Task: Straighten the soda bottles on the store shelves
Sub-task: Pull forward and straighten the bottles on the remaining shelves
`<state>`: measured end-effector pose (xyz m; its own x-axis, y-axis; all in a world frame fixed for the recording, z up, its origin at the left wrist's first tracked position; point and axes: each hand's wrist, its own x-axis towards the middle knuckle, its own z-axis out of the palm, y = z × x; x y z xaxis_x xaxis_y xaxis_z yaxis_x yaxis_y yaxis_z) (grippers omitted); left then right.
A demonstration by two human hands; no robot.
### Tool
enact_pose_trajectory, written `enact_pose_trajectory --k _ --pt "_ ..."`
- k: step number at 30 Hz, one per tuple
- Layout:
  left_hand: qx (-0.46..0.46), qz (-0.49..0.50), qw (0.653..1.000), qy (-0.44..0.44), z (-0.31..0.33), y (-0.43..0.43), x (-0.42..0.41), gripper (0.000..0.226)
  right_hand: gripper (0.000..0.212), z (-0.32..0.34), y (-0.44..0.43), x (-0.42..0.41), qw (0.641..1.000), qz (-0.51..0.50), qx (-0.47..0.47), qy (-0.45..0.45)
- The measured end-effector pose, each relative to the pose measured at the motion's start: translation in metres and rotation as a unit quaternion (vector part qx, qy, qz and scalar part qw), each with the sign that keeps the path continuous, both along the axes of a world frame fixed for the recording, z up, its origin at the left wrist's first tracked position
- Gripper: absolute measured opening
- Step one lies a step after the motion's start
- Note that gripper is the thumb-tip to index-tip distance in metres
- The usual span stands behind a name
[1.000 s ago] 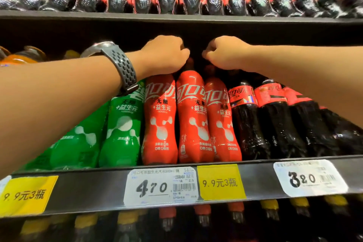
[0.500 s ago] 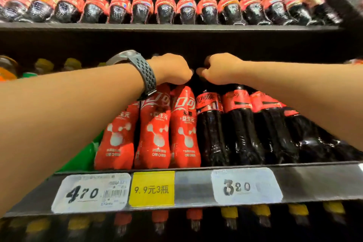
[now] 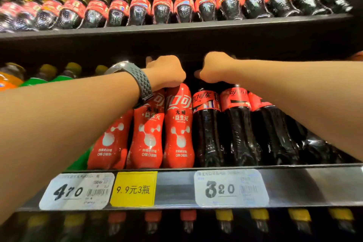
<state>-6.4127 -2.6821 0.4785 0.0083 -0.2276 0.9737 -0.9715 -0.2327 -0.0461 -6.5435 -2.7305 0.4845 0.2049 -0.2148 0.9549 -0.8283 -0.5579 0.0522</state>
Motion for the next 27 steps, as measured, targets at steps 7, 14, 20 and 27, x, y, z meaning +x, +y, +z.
enact_pose_trajectory --k 7,14,20,27 --pt "-0.014 -0.013 1.000 0.007 -0.003 0.008 -0.005 0.016 0.039 0.000 -0.005 -0.007 0.996 0.078 0.018 -0.035" --pt "-0.022 -0.029 0.999 -0.004 -0.005 0.006 -0.005 0.023 0.037 0.001 -0.009 -0.008 0.992 0.109 0.035 -0.051" --pt "-0.033 -0.030 0.999 -0.003 -0.006 0.005 -0.005 0.019 0.038 0.002 -0.012 -0.009 0.990 0.125 0.035 -0.057" --pt "-0.030 -0.029 0.999 0.002 -0.005 0.007 -0.003 0.021 0.035 0.002 -0.015 -0.010 0.988 0.136 0.031 -0.066"
